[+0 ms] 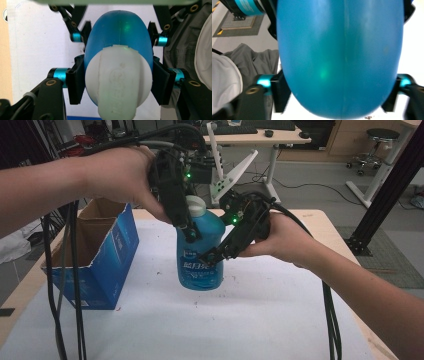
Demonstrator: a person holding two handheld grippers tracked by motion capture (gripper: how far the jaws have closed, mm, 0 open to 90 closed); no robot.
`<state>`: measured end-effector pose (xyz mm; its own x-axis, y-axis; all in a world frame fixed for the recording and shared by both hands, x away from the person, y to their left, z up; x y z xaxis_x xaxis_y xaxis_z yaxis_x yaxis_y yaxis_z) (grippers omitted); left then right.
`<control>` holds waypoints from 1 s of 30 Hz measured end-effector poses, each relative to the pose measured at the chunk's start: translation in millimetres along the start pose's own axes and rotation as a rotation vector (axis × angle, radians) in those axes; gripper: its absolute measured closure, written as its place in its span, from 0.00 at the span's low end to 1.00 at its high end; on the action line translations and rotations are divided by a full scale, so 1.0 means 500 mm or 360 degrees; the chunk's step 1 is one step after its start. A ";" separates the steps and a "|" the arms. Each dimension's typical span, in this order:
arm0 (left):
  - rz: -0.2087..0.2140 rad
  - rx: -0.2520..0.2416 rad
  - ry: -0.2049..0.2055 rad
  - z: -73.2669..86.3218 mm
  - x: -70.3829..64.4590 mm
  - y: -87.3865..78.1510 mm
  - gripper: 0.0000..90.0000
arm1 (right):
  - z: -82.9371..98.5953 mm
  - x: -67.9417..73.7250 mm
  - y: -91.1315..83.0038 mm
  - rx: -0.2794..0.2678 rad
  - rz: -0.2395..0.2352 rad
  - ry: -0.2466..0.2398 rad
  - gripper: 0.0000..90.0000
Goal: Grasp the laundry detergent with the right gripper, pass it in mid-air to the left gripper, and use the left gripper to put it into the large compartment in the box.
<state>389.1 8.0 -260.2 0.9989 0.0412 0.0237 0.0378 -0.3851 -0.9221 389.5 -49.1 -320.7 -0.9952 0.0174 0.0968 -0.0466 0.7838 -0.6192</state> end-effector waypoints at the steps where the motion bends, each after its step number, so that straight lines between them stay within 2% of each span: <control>1: -0.0002 -0.0003 -0.0006 0.001 0.000 -0.002 0.42 | 0.001 -0.001 -0.001 0.0001 -0.0002 -0.0003 0.25; 2: -0.0003 -0.0006 -0.0013 0.003 0.001 -0.004 0.42 | 0.000 0.001 -0.004 -0.0006 -0.0015 0.0011 0.24; 4: -0.0004 -0.0010 -0.0029 0.007 0.002 -0.008 0.42 | 0.003 -0.004 -0.007 0.0002 -0.0002 0.0037 0.15; 9: -0.0011 -0.0005 -0.0076 0.021 0.004 -0.018 0.42 | 0.018 -0.017 -0.022 0.0039 0.0041 0.0090 0.15; 13: -0.0024 -0.0011 -0.0147 0.033 0.009 -0.027 0.42 | 0.031 -0.028 -0.037 0.0066 0.0073 0.0143 0.15; 15: -0.0033 -0.0004 -0.0178 0.040 0.012 -0.032 0.42 | 0.040 -0.037 -0.044 0.0089 0.0112 0.0155 0.15; 21: -0.0080 -0.0013 -0.0276 0.063 0.024 -0.058 0.42 | 0.082 -0.065 -0.067 0.0216 0.0233 0.0224 0.15; 23: -0.0105 -0.0024 -0.0324 0.073 0.028 -0.070 0.42 | 0.096 -0.073 -0.076 0.0248 0.0256 0.0234 0.15; 24: -0.0105 -0.0024 -0.0324 0.073 0.028 -0.070 0.42 | 0.096 -0.073 -0.076 0.0248 0.0256 0.0234 0.15; 26: -0.0135 -0.0034 -0.0366 0.086 0.034 -0.087 0.42 | 0.115 -0.080 -0.088 0.0304 0.0284 0.0267 0.15; 27: -0.0144 -0.0033 -0.0371 0.091 0.036 -0.093 0.42 | 0.120 -0.082 -0.091 0.0316 0.0293 0.0277 0.15; 28: -0.0166 -0.0047 -0.0411 0.098 0.038 -0.103 0.42 | 0.124 -0.083 -0.094 0.0328 0.0291 0.0286 0.15; 30: -0.0189 -0.0057 -0.0440 0.107 0.043 -0.115 0.42 | 0.133 -0.085 -0.103 0.0358 0.0298 0.0305 0.15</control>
<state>406.8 80.6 -227.4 0.9419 0.3353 0.0200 0.1597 -0.3946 -0.9049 428.4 -131.5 -344.7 -0.9548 0.2811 0.0968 0.0960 0.5998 -0.7944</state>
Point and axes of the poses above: each handheld gripper's, and its own axes: y roughly forward along the jaws, z roughly out of its underside, x roughly to its left, the point moved 9 cm from there along y, roughly forward along the jaws, and after that the axes turned 6 degrees about -x, right-handed, at the moved point
